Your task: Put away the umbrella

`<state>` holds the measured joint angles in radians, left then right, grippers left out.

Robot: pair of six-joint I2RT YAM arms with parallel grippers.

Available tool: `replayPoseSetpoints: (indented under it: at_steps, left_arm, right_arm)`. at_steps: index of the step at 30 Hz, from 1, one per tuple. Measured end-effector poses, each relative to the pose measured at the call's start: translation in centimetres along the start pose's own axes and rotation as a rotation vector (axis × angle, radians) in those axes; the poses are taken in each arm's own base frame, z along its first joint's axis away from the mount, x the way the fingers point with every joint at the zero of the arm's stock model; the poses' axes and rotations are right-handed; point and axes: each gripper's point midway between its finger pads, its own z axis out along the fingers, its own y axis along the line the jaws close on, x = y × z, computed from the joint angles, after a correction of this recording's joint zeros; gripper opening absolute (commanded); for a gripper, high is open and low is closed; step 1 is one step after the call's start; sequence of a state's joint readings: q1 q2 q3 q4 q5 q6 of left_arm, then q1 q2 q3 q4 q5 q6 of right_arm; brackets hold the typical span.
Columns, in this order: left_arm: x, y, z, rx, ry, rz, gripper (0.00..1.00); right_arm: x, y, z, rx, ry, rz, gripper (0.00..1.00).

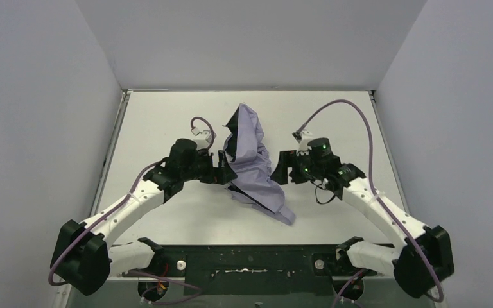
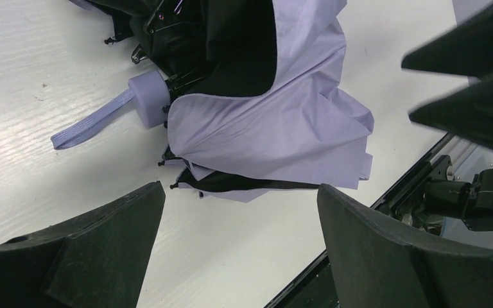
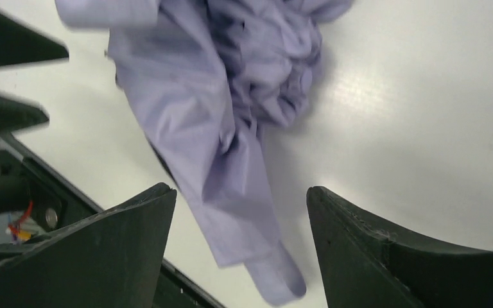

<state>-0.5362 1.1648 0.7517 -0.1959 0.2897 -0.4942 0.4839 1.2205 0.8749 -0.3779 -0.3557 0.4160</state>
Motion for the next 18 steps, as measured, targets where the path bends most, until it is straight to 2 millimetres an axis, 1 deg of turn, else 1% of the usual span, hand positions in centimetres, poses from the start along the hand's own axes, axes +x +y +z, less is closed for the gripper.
replayPoseSetpoints:
  at_steps: [4, 7, 10, 13, 18]
  left_arm:
    - [0.2, 0.4, 0.8, -0.006, 0.011, -0.002, 0.87]
    - [0.5, 0.7, 1.3, -0.012, 0.028, -0.008, 0.87]
    - [0.9, 0.9, 1.6, -0.017, 0.042, -0.009, 0.87]
    - [0.8, 0.9, 1.6, -0.015, 0.041, -0.007, 0.87]
    - [0.6, 0.7, 1.6, -0.010, 0.038, -0.002, 0.87]
  right_arm:
    - [4.5, 0.0, -2.5, -0.045, 0.026, 0.002, 0.81]
    - [7.0, -0.2, -3.0, -0.073, 0.049, 0.028, 0.83]
    - [9.7, -0.6, -2.5, -0.088, 0.091, 0.076, 0.84]
    - [11.8, -1.1, -1.6, -0.099, 0.131, 0.125, 0.83]
    - [13.8, -1.3, 0.0, -0.129, 0.176, 0.197, 0.72]
